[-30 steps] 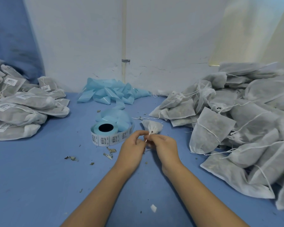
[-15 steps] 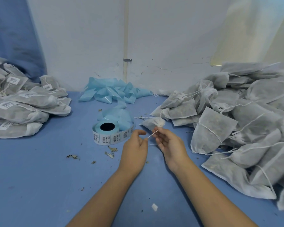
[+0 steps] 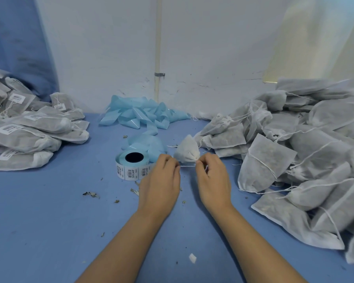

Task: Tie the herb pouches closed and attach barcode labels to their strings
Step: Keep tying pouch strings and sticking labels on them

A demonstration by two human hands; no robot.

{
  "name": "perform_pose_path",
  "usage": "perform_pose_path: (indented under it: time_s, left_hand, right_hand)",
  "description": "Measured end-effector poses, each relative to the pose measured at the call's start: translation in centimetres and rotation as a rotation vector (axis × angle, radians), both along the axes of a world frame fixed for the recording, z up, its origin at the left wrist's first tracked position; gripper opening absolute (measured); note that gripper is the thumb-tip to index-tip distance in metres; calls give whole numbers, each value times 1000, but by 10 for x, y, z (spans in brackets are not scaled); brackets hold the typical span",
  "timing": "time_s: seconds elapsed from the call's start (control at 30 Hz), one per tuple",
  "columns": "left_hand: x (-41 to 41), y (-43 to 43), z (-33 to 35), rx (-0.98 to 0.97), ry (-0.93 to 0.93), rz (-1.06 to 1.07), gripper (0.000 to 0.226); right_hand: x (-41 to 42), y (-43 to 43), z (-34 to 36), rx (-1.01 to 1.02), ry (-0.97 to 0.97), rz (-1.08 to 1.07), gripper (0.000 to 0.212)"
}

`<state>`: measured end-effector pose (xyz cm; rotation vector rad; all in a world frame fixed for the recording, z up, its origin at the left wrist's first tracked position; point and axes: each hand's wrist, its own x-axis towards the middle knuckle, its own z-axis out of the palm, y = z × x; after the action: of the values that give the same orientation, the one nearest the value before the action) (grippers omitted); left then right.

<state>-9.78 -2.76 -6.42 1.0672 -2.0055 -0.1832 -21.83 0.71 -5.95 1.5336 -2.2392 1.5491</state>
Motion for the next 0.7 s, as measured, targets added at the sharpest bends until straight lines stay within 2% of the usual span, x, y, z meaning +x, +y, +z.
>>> perform_pose_path:
  time_s: [0.17,0.33,0.47,0.63,0.7]
  left_hand:
    - [-3,1,-4,22,75,-264,14]
    - [-6,-4,-6,112,145,-330,13]
    - [-7,-5,-7,129,149,-315,13]
    - [-7,-3,-6,99,139,-343,15]
    - [-7,-3,-6,91,160,-371,13]
  right_hand:
    - [4,2,-3,126,301,-51,14]
    - [9,5,-2,78,361,37,50]
    - [10,5,-3,-12,312,53,56]
    - [8,4,-4,-226,172,38,31]
    - [8,4,-4,-279,51,63,25]
